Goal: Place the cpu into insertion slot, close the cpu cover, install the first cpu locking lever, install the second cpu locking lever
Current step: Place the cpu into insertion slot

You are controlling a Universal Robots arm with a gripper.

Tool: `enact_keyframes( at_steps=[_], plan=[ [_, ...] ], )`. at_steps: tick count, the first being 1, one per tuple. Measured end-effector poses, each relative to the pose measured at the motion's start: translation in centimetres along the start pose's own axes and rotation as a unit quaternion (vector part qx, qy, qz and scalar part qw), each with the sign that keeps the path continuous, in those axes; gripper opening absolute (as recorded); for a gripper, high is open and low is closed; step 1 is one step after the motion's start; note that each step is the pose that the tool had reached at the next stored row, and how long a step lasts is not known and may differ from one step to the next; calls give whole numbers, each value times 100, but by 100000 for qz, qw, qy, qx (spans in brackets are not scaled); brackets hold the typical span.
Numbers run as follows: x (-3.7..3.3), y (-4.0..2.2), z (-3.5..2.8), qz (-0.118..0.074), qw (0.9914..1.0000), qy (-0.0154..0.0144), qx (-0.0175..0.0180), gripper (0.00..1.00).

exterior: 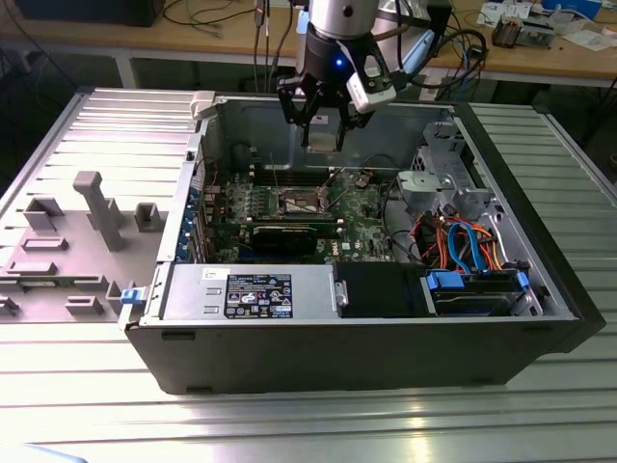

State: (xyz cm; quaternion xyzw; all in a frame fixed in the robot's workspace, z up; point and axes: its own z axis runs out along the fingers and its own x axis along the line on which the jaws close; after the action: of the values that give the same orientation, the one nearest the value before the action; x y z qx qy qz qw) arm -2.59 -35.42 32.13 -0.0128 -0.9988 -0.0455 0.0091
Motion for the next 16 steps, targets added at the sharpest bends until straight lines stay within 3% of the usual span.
enact_keyframes(
  at_steps=[13,15,16],
  plan=[
    [12,-5,25,-185,100000,14,70,55],
    [15,-5,27,-624,99998,46,267,55],
    [17,-5,26,-1072,99992,84,683,55]
  ],
)
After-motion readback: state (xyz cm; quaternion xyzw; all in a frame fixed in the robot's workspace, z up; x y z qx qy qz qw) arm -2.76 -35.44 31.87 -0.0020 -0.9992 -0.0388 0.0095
